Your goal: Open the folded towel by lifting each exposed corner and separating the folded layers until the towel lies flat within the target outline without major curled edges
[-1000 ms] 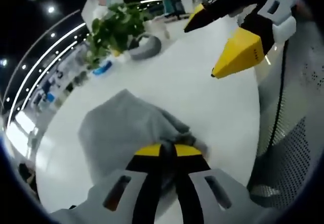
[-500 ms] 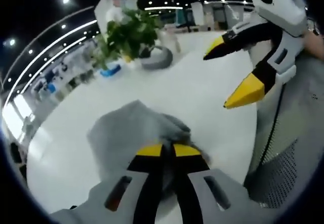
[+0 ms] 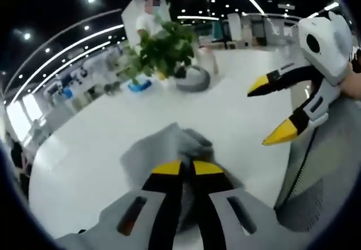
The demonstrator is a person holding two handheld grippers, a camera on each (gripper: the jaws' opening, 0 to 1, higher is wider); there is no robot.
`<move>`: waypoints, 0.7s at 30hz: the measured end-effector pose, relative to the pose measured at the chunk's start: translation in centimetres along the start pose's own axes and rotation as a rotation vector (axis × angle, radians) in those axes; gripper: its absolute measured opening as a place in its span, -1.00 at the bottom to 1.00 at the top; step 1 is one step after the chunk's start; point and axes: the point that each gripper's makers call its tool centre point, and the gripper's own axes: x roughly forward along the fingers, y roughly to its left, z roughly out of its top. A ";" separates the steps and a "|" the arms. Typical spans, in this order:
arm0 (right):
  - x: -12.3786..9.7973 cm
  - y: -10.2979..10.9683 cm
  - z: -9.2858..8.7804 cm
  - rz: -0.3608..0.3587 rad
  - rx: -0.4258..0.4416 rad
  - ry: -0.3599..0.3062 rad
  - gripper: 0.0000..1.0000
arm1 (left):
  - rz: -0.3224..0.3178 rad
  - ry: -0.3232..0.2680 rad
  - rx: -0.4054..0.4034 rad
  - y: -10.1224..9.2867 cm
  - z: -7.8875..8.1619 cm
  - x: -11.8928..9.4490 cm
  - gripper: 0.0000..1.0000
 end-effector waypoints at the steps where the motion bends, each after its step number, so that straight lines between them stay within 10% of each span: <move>1: 0.0 0.0 0.0 0.000 0.000 0.000 0.08 | 0.009 -0.006 -0.010 0.4 0.2 -0.1 -0.90; 21: 0.0 -0.1 0.0 -0.005 -0.003 0.001 0.08 | 0.149 -0.053 -0.106 6.0 1.2 -2.9 -0.90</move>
